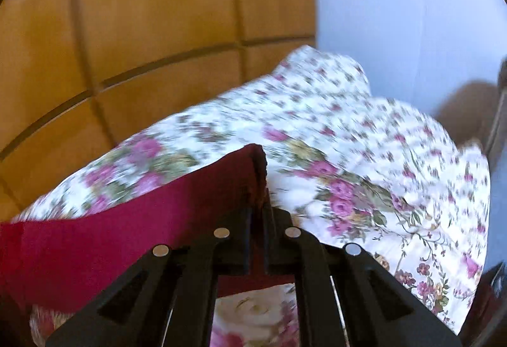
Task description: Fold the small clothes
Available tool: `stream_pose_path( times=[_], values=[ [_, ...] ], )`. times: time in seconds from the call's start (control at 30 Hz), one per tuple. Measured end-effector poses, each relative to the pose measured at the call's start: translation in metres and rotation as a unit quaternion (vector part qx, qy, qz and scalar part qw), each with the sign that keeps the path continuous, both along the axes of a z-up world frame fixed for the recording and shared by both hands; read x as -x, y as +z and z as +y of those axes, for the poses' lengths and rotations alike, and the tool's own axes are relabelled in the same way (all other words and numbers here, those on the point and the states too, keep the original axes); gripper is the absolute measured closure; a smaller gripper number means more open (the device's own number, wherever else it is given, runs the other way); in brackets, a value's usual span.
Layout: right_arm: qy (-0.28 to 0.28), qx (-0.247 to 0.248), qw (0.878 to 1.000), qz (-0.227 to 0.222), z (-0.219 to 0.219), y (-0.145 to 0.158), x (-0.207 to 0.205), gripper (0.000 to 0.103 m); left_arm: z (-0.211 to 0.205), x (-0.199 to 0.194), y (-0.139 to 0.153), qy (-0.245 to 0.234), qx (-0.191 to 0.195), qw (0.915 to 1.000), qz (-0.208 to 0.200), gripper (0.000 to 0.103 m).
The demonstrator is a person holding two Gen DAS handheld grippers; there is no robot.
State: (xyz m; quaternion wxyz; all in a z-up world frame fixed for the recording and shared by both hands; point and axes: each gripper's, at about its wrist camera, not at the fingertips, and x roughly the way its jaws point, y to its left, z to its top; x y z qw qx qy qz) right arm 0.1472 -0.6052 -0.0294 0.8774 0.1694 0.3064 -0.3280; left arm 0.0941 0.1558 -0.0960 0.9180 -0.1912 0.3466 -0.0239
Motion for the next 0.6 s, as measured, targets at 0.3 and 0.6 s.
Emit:
stream_pose_path(
  times=[0.3,0.6],
  values=[
    [0.027,-0.079,0.996,0.017,0.019,-0.060,0.008,0.038,-0.002,-0.003,-0.001,0.000,-0.010,0.9999,0.006,0.004],
    [0.196,-0.101,0.974,-0.048,0.141,-0.026,0.056,0.030,0.000,0.003,0.003,-0.010,0.007,0.9999,0.001,0.004]
  ],
)
